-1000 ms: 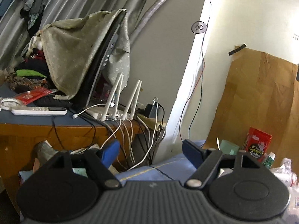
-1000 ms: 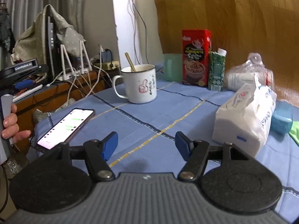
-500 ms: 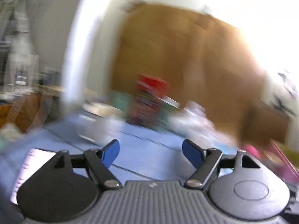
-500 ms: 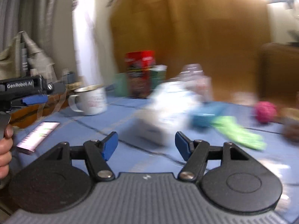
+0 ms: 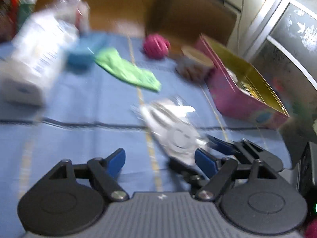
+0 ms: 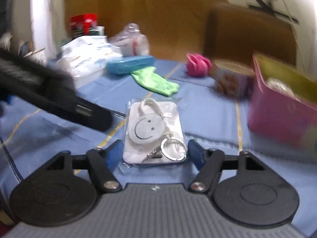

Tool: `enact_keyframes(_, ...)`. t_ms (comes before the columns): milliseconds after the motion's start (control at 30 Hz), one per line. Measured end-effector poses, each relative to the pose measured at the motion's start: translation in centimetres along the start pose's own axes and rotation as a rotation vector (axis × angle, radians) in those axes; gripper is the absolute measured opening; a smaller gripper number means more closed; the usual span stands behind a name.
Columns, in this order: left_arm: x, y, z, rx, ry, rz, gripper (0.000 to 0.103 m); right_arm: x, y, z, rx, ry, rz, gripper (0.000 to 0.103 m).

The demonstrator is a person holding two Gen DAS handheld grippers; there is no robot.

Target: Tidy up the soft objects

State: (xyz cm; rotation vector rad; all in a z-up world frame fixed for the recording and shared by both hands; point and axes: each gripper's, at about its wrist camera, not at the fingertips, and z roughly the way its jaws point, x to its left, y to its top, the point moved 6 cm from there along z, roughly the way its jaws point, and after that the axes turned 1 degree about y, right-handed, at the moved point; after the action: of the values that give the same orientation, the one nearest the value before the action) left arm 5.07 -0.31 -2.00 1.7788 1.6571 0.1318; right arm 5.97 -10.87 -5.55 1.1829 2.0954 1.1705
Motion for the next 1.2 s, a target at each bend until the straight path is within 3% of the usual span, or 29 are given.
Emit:
enact_keyframes(33, -0.3, -0.1, 0.7, 0.018, -0.003, -0.019, 0.082, -0.2, -0.1, -0.2, -0.009, 0.039, 0.020, 0.071)
enact_keyframes(133, -1.7, 0.3, 1.6, 0.031, -0.016, -0.022, 0.060, -0.1, -0.7, -1.2, -0.068, 0.091, 0.044, 0.070)
enact_keyframes(200, -3.2, 1.0, 1.5, 0.024, -0.025, -0.004, 0.057, -0.6, -0.7, -2.3, -0.142, 0.062, 0.054, 0.070)
enact_keyframes(333, -8.7, 4.2, 0.8, -0.043, -0.013, 0.155, 0.057, -3.4, 1.1, -4.8, -0.273, 0.010, 0.090, 0.070)
enact_keyframes(500, -15.7, 8.9, 3.0, -0.082, -0.078, 0.288, 0.057, -10.2, 3.6, -6.9, -0.377, -0.143, 0.153, 0.071)
enact_keyframes(633, -20.4, 11.4, 7.4, -0.092, -0.088, 0.370, 0.058, -15.5, 4.4, -6.4, -0.366, -0.249, 0.211, 0.071)
enact_keyframes(700, -21.9, 12.3, 9.6, -0.094, -0.065, 0.387, 0.063, -18.1, 4.6, -5.3, -0.339, -0.306, 0.243, 0.072)
enact_keyframes(833, -23.2, 13.2, 11.5, -0.144, 0.055, 0.429, 0.069, -22.6, 4.2, -3.3, -0.302, -0.506, 0.276, 0.083)
enact_keyframes(933, -23.0, 12.5, 10.1, -0.163, 0.018, 0.429, 0.072, -23.1, 3.5, -4.7, -0.352, -0.430, 0.353, 0.082)
enact_keyframes(1067, -22.2, 11.8, 7.8, -0.212, 0.064, 0.441, 0.071, -21.0, 3.2, -5.6, -0.397, -0.449, 0.309, 0.082)
enact_keyframes(1200, -19.8, 11.2, 4.9, -0.250, 0.102, 0.424, 0.071, -18.6, 3.3, -6.4, -0.417, -0.367, 0.310, 0.082)
